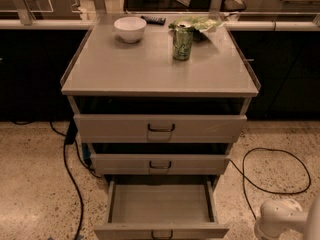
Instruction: Close bottom drawer
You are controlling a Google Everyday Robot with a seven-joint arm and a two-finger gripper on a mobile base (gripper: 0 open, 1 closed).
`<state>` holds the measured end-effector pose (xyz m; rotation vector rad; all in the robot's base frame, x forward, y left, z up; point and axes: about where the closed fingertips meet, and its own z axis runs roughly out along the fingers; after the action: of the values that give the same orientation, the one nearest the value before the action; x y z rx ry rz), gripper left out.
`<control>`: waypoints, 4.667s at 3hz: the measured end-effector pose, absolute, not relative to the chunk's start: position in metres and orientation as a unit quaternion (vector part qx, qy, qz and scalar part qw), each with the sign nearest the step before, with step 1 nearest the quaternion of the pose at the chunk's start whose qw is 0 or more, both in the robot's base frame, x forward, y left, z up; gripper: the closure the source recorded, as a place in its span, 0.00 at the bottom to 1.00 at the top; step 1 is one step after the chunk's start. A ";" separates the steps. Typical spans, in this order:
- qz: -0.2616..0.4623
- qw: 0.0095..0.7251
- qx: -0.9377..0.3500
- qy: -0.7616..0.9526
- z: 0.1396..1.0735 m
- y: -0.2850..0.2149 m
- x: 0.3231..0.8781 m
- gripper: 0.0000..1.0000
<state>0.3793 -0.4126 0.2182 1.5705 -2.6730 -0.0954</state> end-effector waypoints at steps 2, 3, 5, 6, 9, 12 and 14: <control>-0.045 0.017 0.488 -0.872 0.211 -0.412 0.397 0.00; -0.049 0.013 0.500 -0.865 0.208 -0.408 0.379 0.00; -0.067 -0.028 0.562 -0.824 0.173 -0.369 0.344 0.00; -0.072 -0.025 0.650 -0.756 0.151 -0.338 0.329 0.00; -0.059 -0.051 0.708 -0.702 0.152 -0.331 0.324 0.00; -0.053 -0.026 0.791 -0.608 0.138 -0.288 0.312 0.00; -0.089 -0.063 0.763 -0.637 0.142 -0.251 0.341 0.00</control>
Offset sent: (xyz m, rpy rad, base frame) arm 0.0148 0.0011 -0.0071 0.0239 0.0114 -0.0363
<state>0.3414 -0.2513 0.1424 2.4986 -2.0868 -0.2927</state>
